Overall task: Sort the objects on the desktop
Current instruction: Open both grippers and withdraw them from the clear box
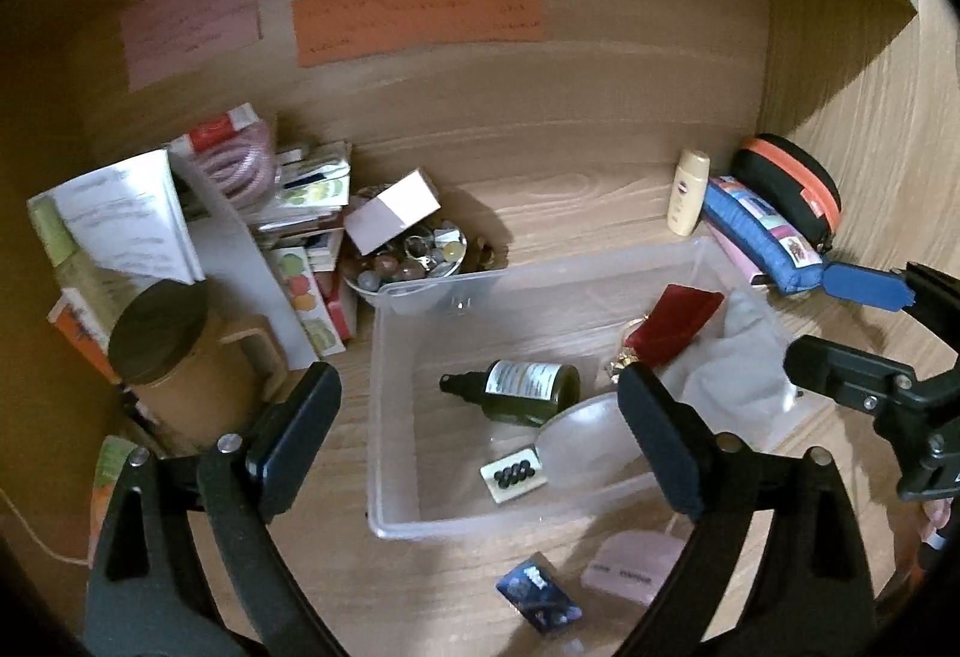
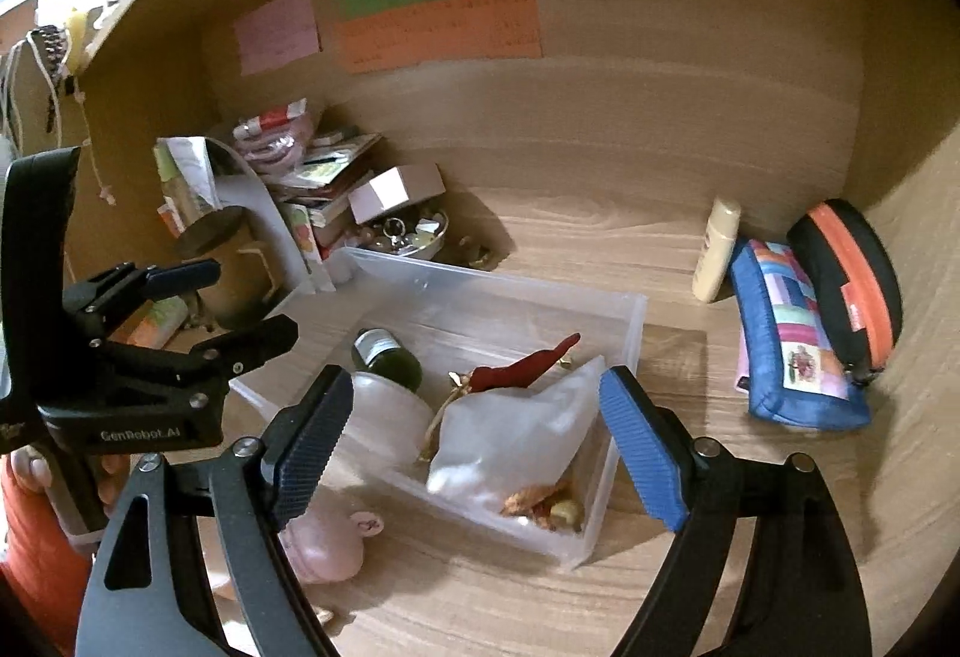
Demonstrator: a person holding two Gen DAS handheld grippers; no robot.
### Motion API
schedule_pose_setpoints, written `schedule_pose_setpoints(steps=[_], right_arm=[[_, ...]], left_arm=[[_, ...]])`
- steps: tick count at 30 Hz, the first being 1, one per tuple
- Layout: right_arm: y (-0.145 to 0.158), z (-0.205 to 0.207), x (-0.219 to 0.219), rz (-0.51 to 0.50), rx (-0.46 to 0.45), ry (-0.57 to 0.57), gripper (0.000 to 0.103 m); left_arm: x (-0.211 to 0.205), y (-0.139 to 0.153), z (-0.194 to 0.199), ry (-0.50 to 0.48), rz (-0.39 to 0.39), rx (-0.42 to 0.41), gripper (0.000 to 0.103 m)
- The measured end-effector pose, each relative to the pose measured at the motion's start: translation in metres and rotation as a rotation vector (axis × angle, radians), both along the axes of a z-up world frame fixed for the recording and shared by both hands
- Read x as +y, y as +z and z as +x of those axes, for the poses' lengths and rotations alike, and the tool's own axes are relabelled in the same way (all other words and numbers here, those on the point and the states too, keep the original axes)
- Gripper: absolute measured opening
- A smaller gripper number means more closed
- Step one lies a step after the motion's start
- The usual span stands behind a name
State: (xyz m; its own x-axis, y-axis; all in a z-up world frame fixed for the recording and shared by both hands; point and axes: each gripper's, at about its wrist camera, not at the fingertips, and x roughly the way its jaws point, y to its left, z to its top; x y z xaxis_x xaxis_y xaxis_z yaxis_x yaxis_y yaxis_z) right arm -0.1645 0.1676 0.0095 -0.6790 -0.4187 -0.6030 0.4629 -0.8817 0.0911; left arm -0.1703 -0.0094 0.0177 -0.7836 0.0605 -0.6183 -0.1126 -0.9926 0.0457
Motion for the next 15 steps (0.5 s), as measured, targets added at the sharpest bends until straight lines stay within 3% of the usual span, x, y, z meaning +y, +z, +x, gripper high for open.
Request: schedule_pose_setpoints(steps=[15], right_arm=[[0.005,0.049,0.004,-0.008,0.033,0.015,0.084]], left_arm=[[-0.016,-0.002,0.058,0.046,0.054,0.01,0.098]])
